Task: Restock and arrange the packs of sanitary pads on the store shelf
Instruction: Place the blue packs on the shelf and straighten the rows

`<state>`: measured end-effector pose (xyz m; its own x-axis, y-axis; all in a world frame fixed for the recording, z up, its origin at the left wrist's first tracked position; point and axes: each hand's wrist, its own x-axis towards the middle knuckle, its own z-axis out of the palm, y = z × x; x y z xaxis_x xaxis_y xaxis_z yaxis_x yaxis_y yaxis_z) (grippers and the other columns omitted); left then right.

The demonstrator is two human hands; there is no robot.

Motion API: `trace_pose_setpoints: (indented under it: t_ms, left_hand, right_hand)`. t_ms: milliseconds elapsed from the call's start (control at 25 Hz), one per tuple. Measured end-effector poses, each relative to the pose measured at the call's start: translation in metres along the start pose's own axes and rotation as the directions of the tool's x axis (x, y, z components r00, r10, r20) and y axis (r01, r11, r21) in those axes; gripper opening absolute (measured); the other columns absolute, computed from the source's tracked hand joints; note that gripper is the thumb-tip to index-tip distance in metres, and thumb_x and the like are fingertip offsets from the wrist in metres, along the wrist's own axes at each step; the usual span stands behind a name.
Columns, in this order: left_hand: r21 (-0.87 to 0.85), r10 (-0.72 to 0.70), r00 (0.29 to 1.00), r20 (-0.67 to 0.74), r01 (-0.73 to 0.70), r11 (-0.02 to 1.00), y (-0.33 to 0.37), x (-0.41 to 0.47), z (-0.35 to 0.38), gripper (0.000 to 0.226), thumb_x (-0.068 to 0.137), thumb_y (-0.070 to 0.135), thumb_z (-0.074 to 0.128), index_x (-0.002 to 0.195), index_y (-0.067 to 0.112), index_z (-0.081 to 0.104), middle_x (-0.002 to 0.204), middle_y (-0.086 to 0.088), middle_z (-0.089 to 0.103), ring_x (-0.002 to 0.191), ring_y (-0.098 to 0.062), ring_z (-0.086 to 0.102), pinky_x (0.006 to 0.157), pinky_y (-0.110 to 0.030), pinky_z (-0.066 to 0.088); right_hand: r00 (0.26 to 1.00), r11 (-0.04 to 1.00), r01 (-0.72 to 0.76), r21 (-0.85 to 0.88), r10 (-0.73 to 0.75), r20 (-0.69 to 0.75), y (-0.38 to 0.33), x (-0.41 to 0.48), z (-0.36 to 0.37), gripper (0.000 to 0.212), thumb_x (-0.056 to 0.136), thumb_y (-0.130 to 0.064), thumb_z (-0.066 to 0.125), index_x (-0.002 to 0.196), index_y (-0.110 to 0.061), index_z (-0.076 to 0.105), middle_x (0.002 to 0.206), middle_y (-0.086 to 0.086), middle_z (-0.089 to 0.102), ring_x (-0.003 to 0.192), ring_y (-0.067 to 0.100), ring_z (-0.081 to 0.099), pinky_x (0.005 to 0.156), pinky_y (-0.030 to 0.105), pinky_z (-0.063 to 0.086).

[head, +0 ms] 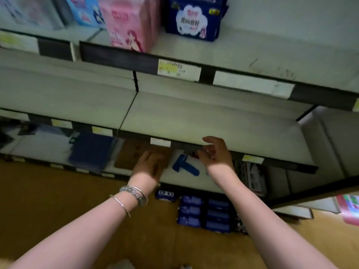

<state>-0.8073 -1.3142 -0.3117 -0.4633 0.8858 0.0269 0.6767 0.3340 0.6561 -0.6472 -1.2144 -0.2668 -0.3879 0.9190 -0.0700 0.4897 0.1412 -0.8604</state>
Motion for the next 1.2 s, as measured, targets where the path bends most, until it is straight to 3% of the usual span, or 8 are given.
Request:
trace_pose_setpoints:
  t_ms: [160,240,400,560,720,960,1200]
  left_hand:
    - [-0.02,-0.1,0.995,0.019,0.1,0.995,-0.051,0.002,0.047,0.026,0.083,-0.006,0.058,0.105,0.006,0.064,0.115,-0.007,0.052,0.093,-0.017,0.055,0.079,-0.021,0.039]
    - [-0.017,-0.119,0.991,0.066,0.12,0.993,-0.086,0.004,0.077,0.026,0.08,-0.009,0.059,0.104,0.002,0.063,0.112,-0.013,0.054,0.091,-0.024,0.059,0.078,-0.026,0.042]
    - [-0.011,-0.189,0.969,0.158,0.193,0.981,-0.155,0.005,0.138,0.025,0.077,-0.012,0.06,0.102,-0.005,0.063,0.106,-0.024,0.058,0.088,-0.039,0.061,0.077,-0.038,0.048]
    - [-0.001,-0.24,0.956,0.169,0.243,0.97,-0.217,0.006,0.191,0.029,0.084,-0.005,0.057,0.113,-0.001,0.058,0.121,-0.018,0.052,0.098,-0.033,0.059,0.079,-0.034,0.044]
    - [-0.003,-0.238,0.952,0.19,0.243,0.97,-0.268,0.008,0.237,0.029,0.085,-0.004,0.056,0.113,0.002,0.058,0.122,-0.015,0.051,0.101,-0.029,0.058,0.078,-0.03,0.043]
    - [0.042,-0.24,0.95,0.198,0.237,0.971,-0.349,0.017,0.315,0.029,0.088,0.002,0.055,0.116,0.005,0.056,0.127,-0.01,0.047,0.103,-0.023,0.056,0.075,-0.024,0.04]
    - [0.173,-0.169,0.939,0.298,0.121,0.978,-0.441,0.044,0.398,0.034,0.091,0.009,0.052,0.125,0.007,0.049,0.134,-0.01,0.042,0.111,-0.023,0.054,0.081,-0.025,0.041]
  right_hand:
    - [0.998,1.0,-0.008,0.024,0.007,0.066,0.061,0.009,0.034,0.031,0.09,-0.009,0.057,0.12,-0.014,0.051,0.115,0.002,0.049,0.098,0.006,0.049,0.078,0.004,0.036]
    - [0.997,0.996,-0.055,0.065,0.051,0.059,0.101,0.011,0.055,0.03,0.091,-0.008,0.057,0.12,-0.011,0.051,0.115,0.001,0.049,0.096,0.002,0.049,0.075,-0.001,0.037]
    - [0.986,0.977,-0.168,0.134,0.166,0.029,0.181,0.013,0.105,0.026,0.09,-0.003,0.055,0.115,-0.011,0.051,0.116,0.008,0.052,0.102,0.015,0.051,0.073,0.0,0.04]
    - [0.973,0.961,-0.228,0.159,0.229,0.012,0.249,0.021,0.16,0.023,0.091,-0.004,0.055,0.11,-0.016,0.051,0.111,0.005,0.054,0.101,0.016,0.054,0.081,0.01,0.044]
    - [0.971,0.959,-0.231,0.167,0.237,-0.016,0.308,0.036,0.208,0.022,0.091,-0.003,0.054,0.108,-0.015,0.052,0.106,0.005,0.055,0.094,0.014,0.053,0.077,0.005,0.042]
    - [0.967,0.957,-0.252,0.146,0.245,0.067,0.415,0.063,0.29,0.025,0.089,-0.004,0.058,0.11,-0.016,0.051,0.115,0.013,0.055,0.1,0.016,0.052,0.091,0.03,0.046]
    - [0.966,0.987,-0.115,-0.109,0.137,0.22,0.526,0.104,0.355,0.036,0.09,-0.009,0.059,0.125,-0.005,0.049,0.127,0.013,0.047,0.108,0.014,0.047,0.087,0.011,0.032]
